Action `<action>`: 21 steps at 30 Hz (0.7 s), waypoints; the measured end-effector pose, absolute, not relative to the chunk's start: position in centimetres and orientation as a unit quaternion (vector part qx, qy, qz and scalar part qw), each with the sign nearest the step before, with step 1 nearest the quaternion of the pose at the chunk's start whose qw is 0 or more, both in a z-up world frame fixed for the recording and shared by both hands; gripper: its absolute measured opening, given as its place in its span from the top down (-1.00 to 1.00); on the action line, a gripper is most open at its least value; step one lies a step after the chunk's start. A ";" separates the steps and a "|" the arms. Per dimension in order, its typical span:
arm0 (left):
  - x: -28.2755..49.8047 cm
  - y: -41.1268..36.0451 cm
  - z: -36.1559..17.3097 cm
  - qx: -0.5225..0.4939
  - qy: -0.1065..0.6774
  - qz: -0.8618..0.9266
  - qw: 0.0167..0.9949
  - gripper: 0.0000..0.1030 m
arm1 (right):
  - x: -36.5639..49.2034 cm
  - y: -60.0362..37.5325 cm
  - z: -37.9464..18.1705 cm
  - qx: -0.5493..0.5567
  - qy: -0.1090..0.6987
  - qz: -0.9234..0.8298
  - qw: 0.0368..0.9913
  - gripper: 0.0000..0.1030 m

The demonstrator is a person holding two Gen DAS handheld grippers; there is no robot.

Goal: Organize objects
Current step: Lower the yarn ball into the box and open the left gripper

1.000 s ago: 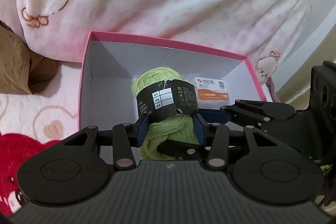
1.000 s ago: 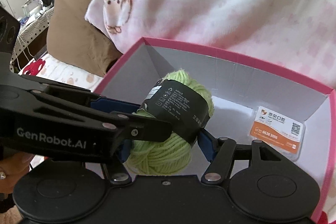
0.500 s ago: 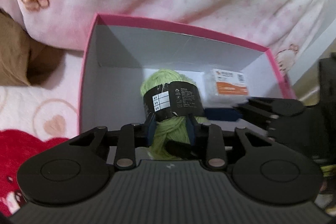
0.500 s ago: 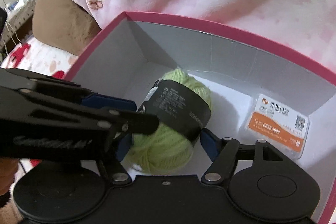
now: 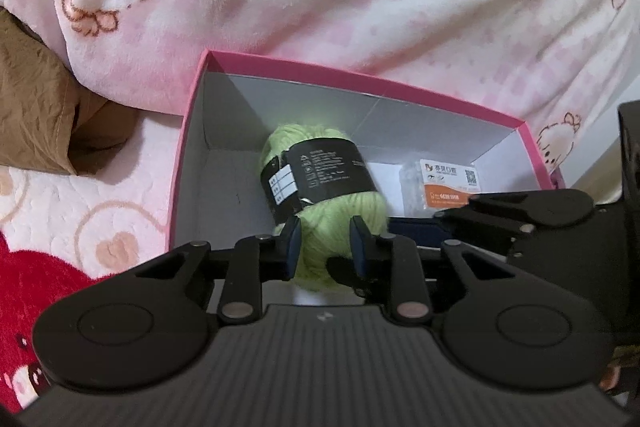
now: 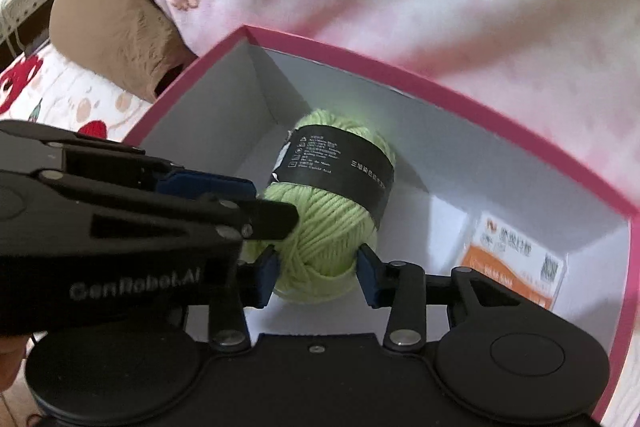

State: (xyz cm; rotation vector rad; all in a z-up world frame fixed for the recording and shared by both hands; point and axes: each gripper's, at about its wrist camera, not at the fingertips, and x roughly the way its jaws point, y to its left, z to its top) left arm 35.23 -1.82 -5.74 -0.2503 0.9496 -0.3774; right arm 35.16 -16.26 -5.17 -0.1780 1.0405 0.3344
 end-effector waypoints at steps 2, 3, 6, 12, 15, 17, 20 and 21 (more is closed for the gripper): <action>35.3 -1.8 -5.8 -0.121 0.454 -0.180 0.864 0.52 | 35.3 -16.3 -5.3 -0.062 0.497 0.169 0.849 0.11; 35.3 -1.8 -5.8 -0.121 0.454 -0.179 0.864 0.52 | 35.4 -16.3 -5.3 -0.047 0.497 0.178 0.848 0.11; 35.2 -2.0 -5.8 -0.119 0.454 -0.177 0.865 0.52 | 35.1 -16.7 -5.3 -0.028 0.495 0.175 0.851 0.08; 34.5 -1.7 -5.0 -0.108 0.465 -0.169 0.862 0.48 | 32.5 -18.3 -3.6 -0.015 0.468 0.169 0.867 0.01; 33.8 -1.5 -4.0 -0.096 0.473 -0.165 0.860 0.32 | 30.9 -18.1 -2.3 -0.020 0.450 0.169 0.877 -0.06; 33.0 -1.2 -3.2 -0.080 0.477 -0.157 0.861 0.18 | 29.7 -18.4 -1.1 -0.019 0.441 0.174 0.880 -0.12; 31.6 -0.5 -1.5 -0.069 0.478 -0.154 0.862 0.16 | 28.0 -18.4 0.4 -0.029 0.426 0.180 0.886 -0.21; 31.0 -0.2 -0.8 -0.065 0.478 -0.154 0.862 0.14 | 27.4 -18.2 0.7 -0.032 0.421 0.182 0.888 -0.22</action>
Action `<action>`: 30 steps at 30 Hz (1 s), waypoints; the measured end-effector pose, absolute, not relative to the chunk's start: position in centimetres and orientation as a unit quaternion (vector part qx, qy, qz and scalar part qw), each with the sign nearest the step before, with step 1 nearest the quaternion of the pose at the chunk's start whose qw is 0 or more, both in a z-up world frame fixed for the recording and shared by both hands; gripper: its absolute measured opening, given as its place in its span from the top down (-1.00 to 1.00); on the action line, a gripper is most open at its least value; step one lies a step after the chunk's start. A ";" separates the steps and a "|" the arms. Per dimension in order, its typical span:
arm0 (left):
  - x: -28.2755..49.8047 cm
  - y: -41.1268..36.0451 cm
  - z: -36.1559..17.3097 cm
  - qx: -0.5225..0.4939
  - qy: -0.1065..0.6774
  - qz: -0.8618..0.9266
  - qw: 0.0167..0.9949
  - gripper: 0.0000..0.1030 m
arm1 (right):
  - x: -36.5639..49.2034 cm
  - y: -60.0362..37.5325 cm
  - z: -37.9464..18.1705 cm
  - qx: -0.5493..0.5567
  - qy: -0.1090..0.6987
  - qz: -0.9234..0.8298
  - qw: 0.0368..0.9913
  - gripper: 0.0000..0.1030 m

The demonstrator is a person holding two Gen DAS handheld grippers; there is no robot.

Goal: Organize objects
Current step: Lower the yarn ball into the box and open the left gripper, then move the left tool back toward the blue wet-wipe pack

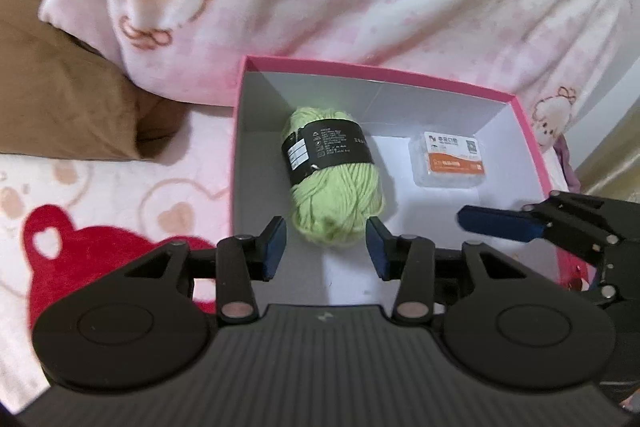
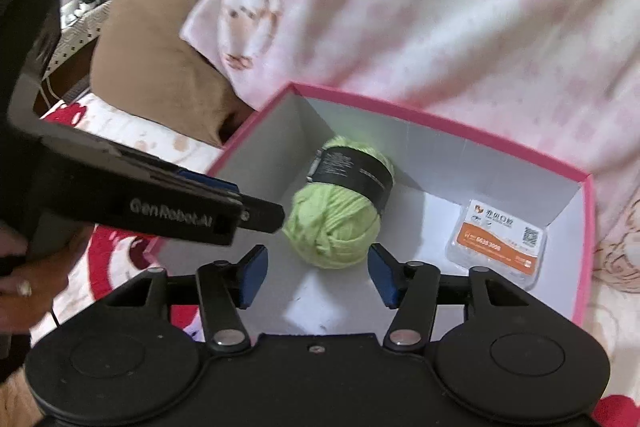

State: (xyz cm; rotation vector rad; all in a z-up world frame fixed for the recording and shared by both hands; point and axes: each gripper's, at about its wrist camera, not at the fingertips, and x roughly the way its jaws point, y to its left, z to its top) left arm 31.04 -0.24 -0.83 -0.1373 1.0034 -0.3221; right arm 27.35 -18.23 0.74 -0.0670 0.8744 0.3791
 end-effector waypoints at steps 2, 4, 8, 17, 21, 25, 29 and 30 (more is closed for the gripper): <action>29.9 0.1 0.8 -0.054 0.474 -0.151 0.866 0.09 | 26.0 -18.2 2.0 -0.038 0.413 0.183 0.891 -0.27; 28.7 0.1 2.6 -0.040 0.467 -0.150 0.871 0.00 | 24.7 -18.3 3.3 -0.040 0.406 0.181 0.895 -0.30; 25.8 0.0 6.0 -0.013 0.450 -0.162 0.878 -0.26 | 21.8 -18.7 5.9 -0.041 0.393 0.173 0.902 -0.37; 20.4 -0.7 10.8 0.032 0.431 -0.195 0.880 -0.51 | 14.8 -21.0 9.8 -0.031 0.409 0.152 0.899 -0.53; 18.0 -1.5 11.7 0.042 0.429 -0.217 0.876 -0.59 | 11.9 -22.4 10.2 -0.015 0.417 0.148 0.897 -0.58; 15.7 -2.6 11.6 0.046 0.428 -0.228 0.873 -0.68 | 8.9 -23.8 10.2 -0.007 0.412 0.148 0.899 -0.71; 13.9 -4.1 10.2 0.042 0.420 -0.241 0.874 -0.83 | 6.1 -25.2 9.0 0.020 0.407 0.141 0.902 -0.75; 13.6 -4.7 9.8 0.043 0.419 -0.247 0.873 -0.85 | 5.6 -25.5 8.5 0.028 0.407 0.139 0.902 -0.75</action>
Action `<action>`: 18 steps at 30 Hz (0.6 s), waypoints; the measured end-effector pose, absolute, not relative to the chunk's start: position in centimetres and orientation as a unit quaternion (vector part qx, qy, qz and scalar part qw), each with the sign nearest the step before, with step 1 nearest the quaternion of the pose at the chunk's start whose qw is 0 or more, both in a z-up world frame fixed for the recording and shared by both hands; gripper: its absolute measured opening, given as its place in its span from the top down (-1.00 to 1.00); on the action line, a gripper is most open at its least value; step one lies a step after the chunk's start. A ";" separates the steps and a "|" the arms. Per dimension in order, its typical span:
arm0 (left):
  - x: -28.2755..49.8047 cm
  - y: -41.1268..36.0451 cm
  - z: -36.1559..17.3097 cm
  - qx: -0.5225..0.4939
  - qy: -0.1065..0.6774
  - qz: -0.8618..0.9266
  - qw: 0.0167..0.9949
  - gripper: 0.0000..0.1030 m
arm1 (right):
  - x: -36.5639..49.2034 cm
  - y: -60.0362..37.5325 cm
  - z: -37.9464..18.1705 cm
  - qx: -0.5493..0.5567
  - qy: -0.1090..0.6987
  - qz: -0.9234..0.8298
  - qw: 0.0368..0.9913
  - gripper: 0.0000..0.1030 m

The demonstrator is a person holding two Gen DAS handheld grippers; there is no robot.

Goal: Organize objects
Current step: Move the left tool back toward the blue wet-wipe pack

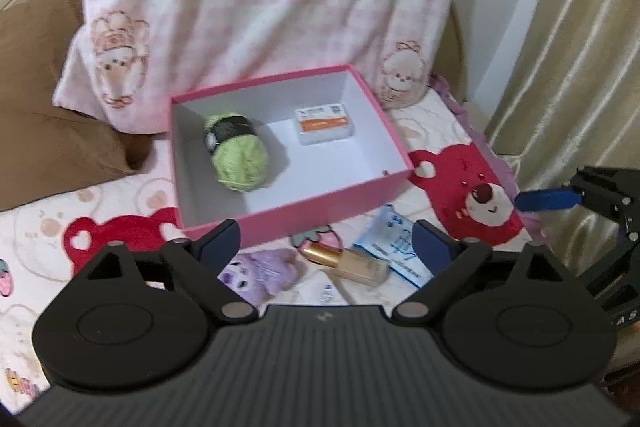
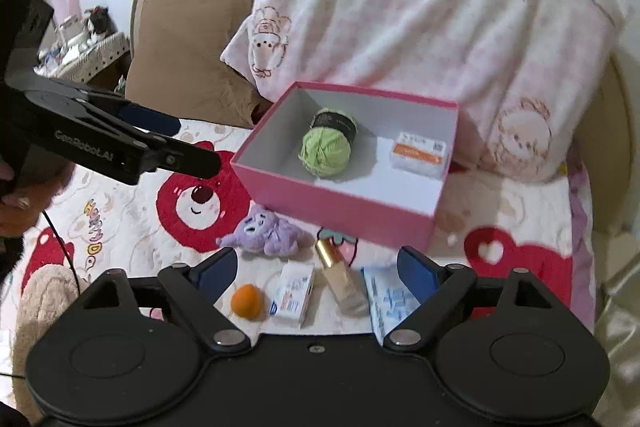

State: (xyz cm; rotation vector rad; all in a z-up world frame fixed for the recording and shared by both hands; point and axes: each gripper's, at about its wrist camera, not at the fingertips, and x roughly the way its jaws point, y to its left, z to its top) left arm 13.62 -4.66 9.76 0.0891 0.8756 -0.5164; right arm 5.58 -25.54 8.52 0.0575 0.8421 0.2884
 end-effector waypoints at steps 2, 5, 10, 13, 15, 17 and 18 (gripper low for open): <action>13.2 -5.7 8.8 0.045 0.424 -0.256 0.867 -0.86 | 4.7 -26.1 7.4 0.042 0.406 0.135 0.903 -0.75; 13.0 -7.4 7.0 0.053 0.438 -0.270 0.856 -0.86 | 3.4 -26.9 5.6 0.067 0.406 0.125 0.903 -0.75; 13.3 -9.5 3.9 0.053 0.450 -0.288 0.844 -0.82 | 2.3 -28.3 2.0 0.109 0.400 0.103 0.904 -0.75; 14.1 -10.1 1.8 0.021 0.470 -0.324 0.821 -0.82 | 2.4 -29.3 -0.4 0.135 0.405 0.093 0.900 -0.75; 14.7 -10.7 0.5 0.009 0.473 -0.341 0.812 -0.81 | 2.8 -29.8 -1.9 0.145 0.409 0.074 0.898 -0.74; 15.2 -11.5 -0.7 0.019 0.468 -0.343 0.814 -0.81 | 3.0 -30.5 -3.1 0.167 0.408 0.064 0.895 -0.74; 15.3 -12.0 -1.2 0.029 0.461 -0.343 0.818 -0.80 | 3.2 -30.9 -3.9 0.179 0.409 0.061 0.893 -0.74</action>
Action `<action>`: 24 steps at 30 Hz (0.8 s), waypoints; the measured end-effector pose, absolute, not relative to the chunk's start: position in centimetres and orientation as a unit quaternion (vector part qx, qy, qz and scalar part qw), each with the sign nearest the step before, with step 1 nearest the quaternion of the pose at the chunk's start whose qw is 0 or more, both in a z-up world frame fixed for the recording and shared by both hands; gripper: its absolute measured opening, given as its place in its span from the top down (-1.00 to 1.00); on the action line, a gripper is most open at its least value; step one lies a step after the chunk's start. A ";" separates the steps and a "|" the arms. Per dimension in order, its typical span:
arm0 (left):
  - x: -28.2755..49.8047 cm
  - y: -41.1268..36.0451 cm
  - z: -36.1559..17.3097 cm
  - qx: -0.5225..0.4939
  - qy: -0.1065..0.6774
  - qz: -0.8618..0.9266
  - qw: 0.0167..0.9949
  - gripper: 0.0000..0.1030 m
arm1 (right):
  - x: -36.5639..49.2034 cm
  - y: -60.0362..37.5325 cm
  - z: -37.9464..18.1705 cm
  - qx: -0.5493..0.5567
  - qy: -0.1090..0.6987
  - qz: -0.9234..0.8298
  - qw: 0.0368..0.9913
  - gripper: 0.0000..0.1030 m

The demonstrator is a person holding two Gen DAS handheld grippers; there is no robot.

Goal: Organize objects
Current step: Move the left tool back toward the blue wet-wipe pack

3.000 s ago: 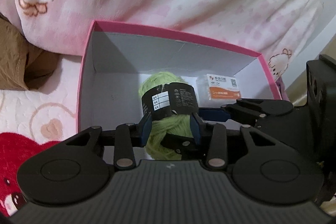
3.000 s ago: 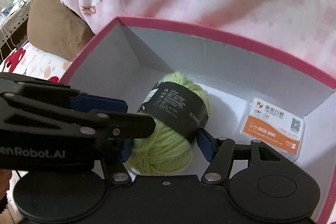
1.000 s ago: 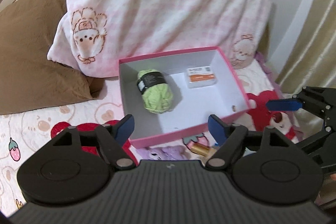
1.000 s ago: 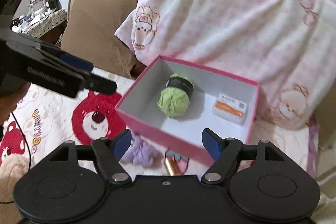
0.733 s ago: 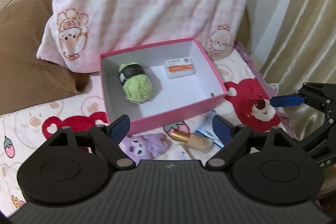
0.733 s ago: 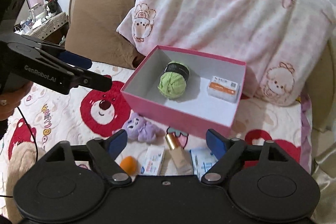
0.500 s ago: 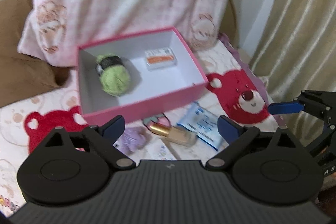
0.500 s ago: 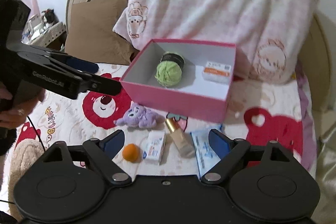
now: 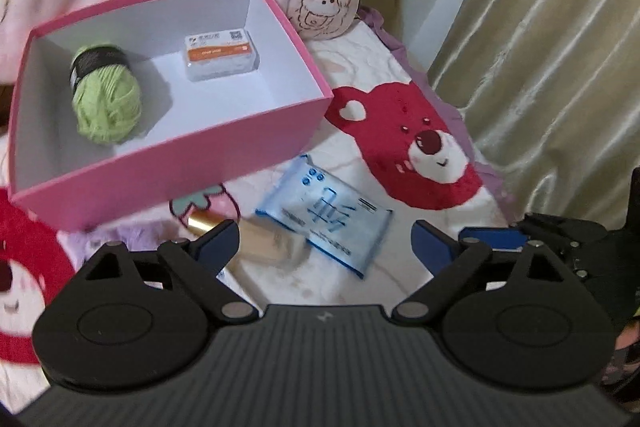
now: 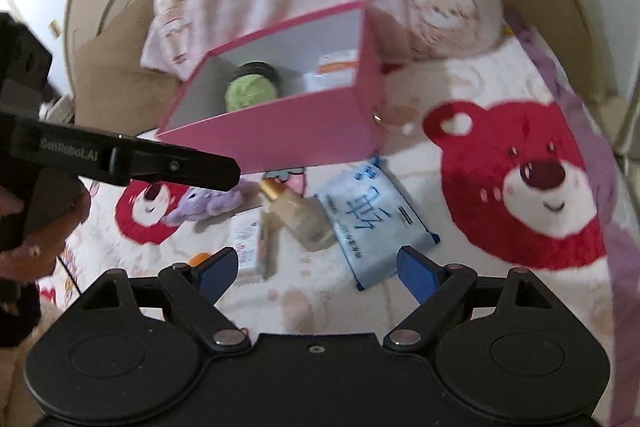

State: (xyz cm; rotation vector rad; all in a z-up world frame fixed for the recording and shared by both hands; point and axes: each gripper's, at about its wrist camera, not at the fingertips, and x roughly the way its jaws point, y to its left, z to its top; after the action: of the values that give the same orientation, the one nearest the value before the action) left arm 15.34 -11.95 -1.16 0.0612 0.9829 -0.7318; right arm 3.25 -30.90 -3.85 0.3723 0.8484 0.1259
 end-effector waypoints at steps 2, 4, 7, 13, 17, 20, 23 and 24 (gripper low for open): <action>15.8 -12.6 -2.1 0.047 0.451 -0.344 0.822 -0.80 | 3.6 -31.4 -5.3 0.195 0.411 0.050 0.889 -0.73; 17.0 -13.5 -3.7 0.062 0.462 -0.344 0.815 -0.76 | 3.9 -31.7 -6.6 0.200 0.411 0.034 0.889 -0.67; 18.9 -15.1 -6.3 0.067 0.485 -0.345 0.801 -0.60 | 4.3 -32.2 -8.7 0.230 0.416 0.028 0.879 -0.46; 20.2 -17.7 -9.9 0.097 0.470 -0.342 0.808 -0.41 | 4.9 -32.0 -10.4 0.241 0.414 0.011 0.878 -0.18; 20.1 -18.6 -11.2 0.125 0.459 -0.331 0.815 -0.37 | 6.0 -31.7 -11.2 0.224 0.425 0.000 0.877 -0.15; 20.2 -19.0 -11.9 0.139 0.449 -0.332 0.818 -0.37 | 6.4 -31.7 -12.0 0.231 0.429 -0.005 0.873 -0.16; 20.8 -18.8 -12.3 0.102 0.471 -0.360 0.799 -0.31 | 6.2 -31.5 -12.6 0.241 0.419 -0.016 0.875 -0.18; 20.9 -18.7 -12.4 0.088 0.481 -0.362 0.793 -0.28 | 6.1 -31.4 -12.5 0.245 0.416 -0.018 0.876 -0.19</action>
State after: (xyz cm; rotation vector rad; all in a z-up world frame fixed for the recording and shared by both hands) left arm 20.93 -18.67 -12.37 0.1885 1.0344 -0.7791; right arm 6.08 -31.43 -12.53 0.5117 0.8683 -0.0368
